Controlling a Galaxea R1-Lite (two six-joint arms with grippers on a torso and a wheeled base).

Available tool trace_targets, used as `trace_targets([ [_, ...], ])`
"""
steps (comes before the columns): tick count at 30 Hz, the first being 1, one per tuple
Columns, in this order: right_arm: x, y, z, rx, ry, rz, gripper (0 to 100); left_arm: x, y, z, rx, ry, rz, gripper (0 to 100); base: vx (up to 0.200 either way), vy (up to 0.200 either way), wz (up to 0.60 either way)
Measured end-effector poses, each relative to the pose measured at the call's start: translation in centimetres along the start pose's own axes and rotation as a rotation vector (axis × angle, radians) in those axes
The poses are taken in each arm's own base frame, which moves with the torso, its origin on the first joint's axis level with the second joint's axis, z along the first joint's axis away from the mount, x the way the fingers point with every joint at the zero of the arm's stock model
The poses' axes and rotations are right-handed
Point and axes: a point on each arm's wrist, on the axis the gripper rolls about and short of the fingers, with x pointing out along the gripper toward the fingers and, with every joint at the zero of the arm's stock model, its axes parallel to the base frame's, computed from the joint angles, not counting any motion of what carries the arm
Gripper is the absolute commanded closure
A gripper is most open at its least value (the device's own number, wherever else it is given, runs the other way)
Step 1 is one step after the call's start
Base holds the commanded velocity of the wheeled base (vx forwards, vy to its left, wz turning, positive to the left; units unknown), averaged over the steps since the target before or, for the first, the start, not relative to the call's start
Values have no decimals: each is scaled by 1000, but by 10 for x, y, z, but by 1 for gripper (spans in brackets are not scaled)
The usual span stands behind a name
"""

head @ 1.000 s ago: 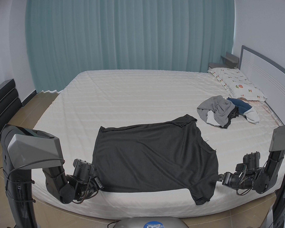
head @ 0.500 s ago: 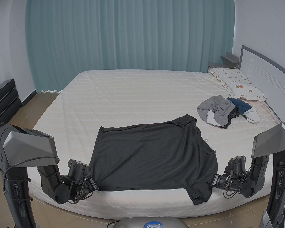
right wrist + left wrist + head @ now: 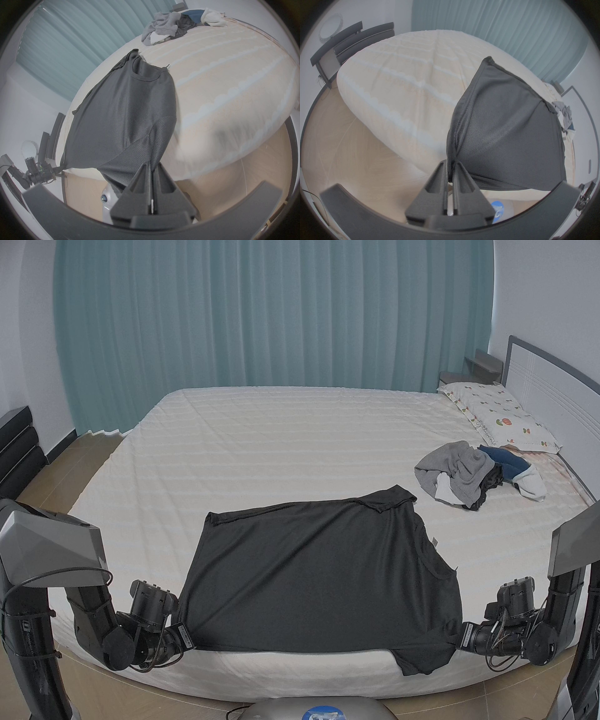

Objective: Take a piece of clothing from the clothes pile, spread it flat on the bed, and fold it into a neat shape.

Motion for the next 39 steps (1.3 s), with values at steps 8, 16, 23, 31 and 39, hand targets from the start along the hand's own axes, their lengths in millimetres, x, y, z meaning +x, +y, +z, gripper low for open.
trace_targets([
  [8,-6,-4,-10,-38,38,-19,100,-1,1,-1,9,13,6,100,0,0,0],
  [16,1,-2,-6,-37,18,-8,0,0,-1,-5,18,35,-19,0,0,0,0],
  [23,-6,0,7,-15,-64,16,0,-8,-5,1,12,10,-56,0,0,0,0],
  [31,-23,3,36,15,-215,51,0,-27,-4,23,-35,-57,-124,0,0,0,0],
  [39,-25,7,43,11,-251,69,0,-32,-4,36,-70,-104,-148,0,-75,100,0],
])
